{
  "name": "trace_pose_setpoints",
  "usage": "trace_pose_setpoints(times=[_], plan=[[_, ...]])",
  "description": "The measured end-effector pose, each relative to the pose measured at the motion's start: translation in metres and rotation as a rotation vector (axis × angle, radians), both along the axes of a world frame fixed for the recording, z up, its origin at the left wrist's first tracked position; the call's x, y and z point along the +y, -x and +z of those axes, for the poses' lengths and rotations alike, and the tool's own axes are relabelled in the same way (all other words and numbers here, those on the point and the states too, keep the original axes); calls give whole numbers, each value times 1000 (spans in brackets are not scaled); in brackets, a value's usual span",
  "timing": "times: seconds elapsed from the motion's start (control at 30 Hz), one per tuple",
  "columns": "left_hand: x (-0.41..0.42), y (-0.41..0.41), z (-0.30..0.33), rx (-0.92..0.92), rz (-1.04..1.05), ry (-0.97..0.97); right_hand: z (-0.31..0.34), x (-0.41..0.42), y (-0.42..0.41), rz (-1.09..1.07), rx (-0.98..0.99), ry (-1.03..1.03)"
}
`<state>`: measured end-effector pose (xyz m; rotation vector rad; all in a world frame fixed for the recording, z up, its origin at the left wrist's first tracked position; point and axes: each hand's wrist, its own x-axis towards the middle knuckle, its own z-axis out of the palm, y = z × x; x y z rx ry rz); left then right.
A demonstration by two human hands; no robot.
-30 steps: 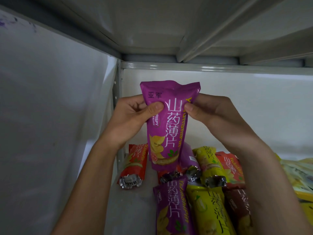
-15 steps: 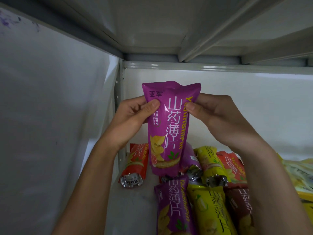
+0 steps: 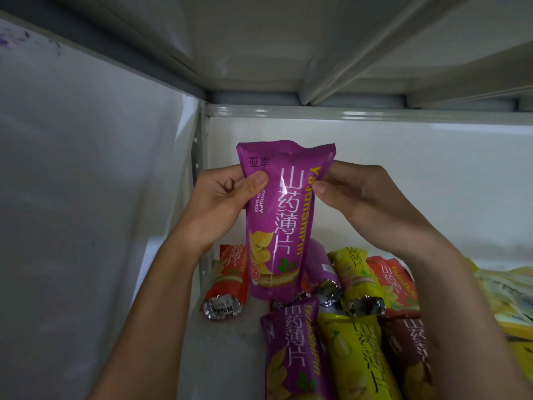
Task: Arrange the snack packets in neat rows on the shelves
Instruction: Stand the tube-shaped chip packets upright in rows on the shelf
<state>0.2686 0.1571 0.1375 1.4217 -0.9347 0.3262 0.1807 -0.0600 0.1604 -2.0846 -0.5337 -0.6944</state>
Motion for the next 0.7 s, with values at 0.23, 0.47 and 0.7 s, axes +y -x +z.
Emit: trace_pose_setpoints(times=[0.23,0.47,0.7], plan=[[6,2,2,64,-54,-60,-1,4,-4,77,-39,-88],[4,11,8,70,-121,-93,-2,17,-3,-54,-174,-162],[-6,14,12,14,-58,-85,-7,21,-10,-131,-202,-170]])
